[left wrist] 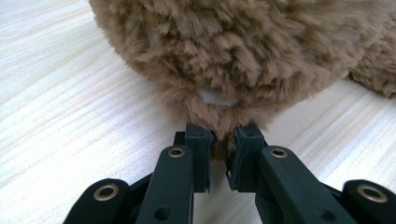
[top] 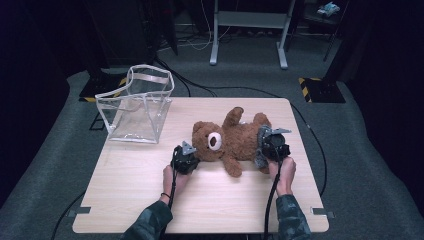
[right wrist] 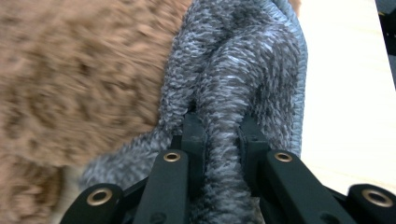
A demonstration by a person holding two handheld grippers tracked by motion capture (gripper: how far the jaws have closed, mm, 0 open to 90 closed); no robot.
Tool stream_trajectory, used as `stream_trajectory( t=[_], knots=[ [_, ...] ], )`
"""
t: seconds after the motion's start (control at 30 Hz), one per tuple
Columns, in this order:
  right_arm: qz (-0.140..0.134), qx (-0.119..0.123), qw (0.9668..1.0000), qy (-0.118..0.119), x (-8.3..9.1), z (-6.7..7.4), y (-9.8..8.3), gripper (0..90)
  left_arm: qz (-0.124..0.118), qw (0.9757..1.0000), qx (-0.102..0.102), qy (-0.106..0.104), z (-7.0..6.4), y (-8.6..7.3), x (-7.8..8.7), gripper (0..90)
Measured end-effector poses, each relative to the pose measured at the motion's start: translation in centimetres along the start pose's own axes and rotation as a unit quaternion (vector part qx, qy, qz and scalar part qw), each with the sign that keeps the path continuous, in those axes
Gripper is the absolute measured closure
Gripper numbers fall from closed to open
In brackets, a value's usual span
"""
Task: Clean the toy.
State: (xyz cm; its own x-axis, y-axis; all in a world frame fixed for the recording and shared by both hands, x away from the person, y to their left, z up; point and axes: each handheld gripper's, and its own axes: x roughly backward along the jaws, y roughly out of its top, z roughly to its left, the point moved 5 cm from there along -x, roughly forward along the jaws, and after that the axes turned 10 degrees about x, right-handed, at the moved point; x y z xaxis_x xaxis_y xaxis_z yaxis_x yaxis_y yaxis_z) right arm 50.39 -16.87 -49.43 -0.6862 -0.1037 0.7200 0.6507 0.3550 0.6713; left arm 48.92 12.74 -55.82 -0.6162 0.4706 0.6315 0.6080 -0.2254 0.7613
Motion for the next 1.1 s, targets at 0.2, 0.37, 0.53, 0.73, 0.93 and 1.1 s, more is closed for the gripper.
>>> stream_trajectory(
  t=[0.2,0.37,0.53,0.73,0.93,1.1],
  knots=[
    [0.008,-0.019,0.9997,0.01,-0.8,-0.6,-0.7,77.9,0.001,1.0,0.001,0.003,0.1,0.0,0.1,80.0],
    [0.004,-0.015,0.9998,0.013,-1.5,0.5,-0.7,78.5,-0.002,0.9998,0.019,0.011,0.4,0.0,0.1,80.0],
    [0.007,-0.006,0.9999,0.012,-2.1,1.1,-0.5,78.6,-0.007,0.9995,0.026,0.019,0.8,-0.1,0.3,79.7],
    [-0.003,-0.006,0.9997,0.022,-2.0,1.1,-0.6,78.5,-0.003,0.9994,0.026,0.021,0.8,-0.3,0.5,68.0],
    [-0.02,-0.016,0.9989,0.038,-1.0,0.8,-0.6,77.9,-0.017,0.9986,0.048,0.016,-0.4,-1.1,1.5,39.3],
    [-0.026,-0.025,0.9987,0.037,0.3,0.3,-0.4,77.5,-0.028,0.9988,0.039,0.002,-2.9,-1.2,2.2,28.8]
  ],
)
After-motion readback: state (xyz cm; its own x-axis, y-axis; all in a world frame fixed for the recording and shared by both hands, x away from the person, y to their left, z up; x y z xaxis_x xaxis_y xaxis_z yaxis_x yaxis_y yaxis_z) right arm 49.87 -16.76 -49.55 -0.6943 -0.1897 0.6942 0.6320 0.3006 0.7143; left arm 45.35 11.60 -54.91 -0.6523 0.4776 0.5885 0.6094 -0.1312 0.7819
